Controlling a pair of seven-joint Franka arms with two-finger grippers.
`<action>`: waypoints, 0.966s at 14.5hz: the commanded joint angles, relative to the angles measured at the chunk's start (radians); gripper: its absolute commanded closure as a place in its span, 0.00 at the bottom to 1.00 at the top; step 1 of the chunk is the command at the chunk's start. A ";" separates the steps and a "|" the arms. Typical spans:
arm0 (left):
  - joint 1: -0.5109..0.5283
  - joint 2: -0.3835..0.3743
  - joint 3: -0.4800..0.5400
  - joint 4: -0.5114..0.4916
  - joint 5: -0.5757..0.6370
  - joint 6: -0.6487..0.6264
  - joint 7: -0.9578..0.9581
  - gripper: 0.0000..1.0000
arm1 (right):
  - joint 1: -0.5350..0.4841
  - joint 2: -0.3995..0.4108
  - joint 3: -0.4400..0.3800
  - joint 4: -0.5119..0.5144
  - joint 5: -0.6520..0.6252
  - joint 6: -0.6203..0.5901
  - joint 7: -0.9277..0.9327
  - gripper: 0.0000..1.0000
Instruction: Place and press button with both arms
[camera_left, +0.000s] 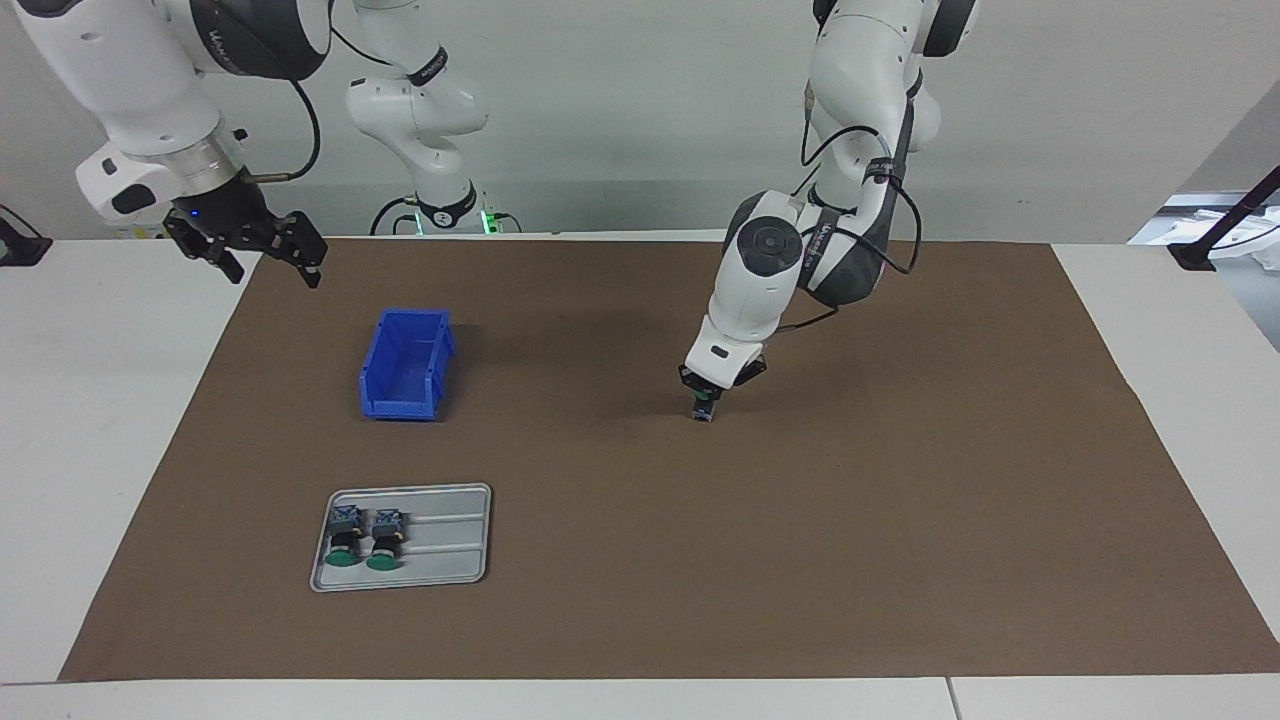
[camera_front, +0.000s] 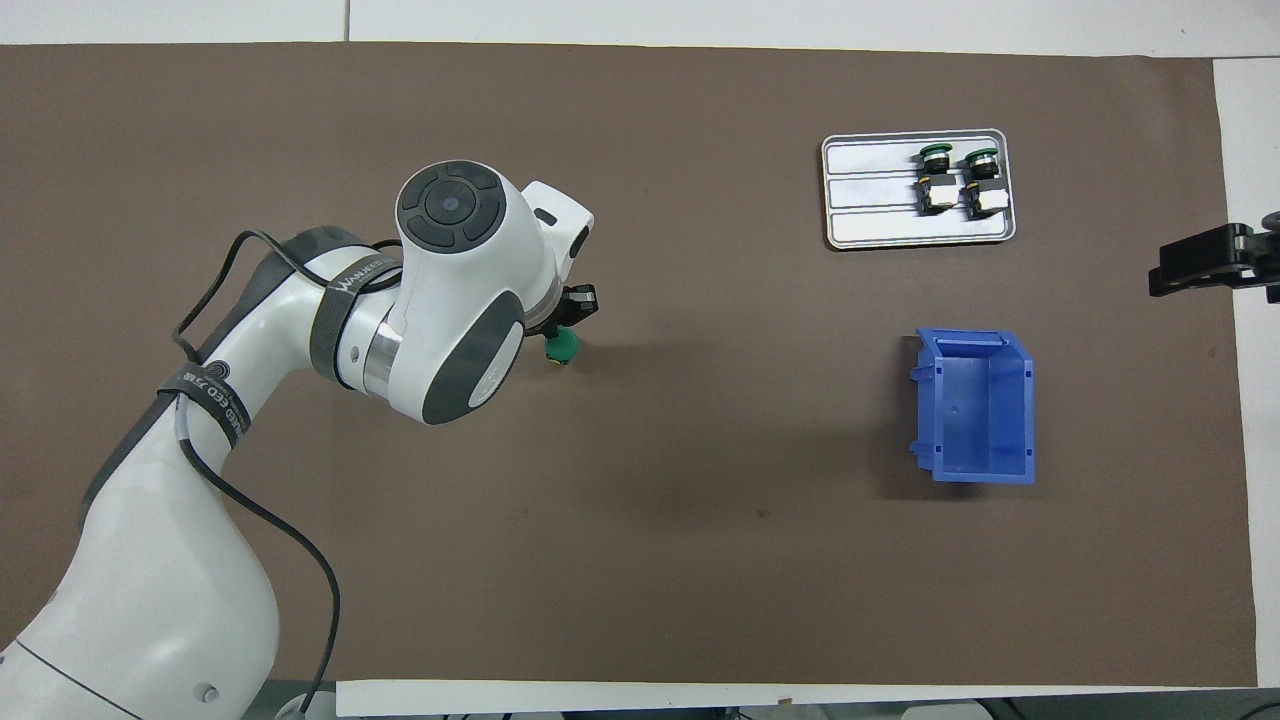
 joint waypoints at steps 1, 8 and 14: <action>-0.013 -0.031 0.009 -0.070 -0.012 0.040 -0.005 1.00 | -0.008 -0.010 0.005 -0.011 0.002 -0.004 -0.018 0.02; -0.010 -0.030 0.009 -0.101 -0.012 0.083 0.012 1.00 | -0.008 -0.012 0.005 -0.011 0.002 -0.004 -0.018 0.02; -0.004 -0.031 0.008 -0.113 -0.010 0.093 0.025 0.99 | -0.006 -0.012 0.005 -0.011 0.002 -0.004 -0.018 0.02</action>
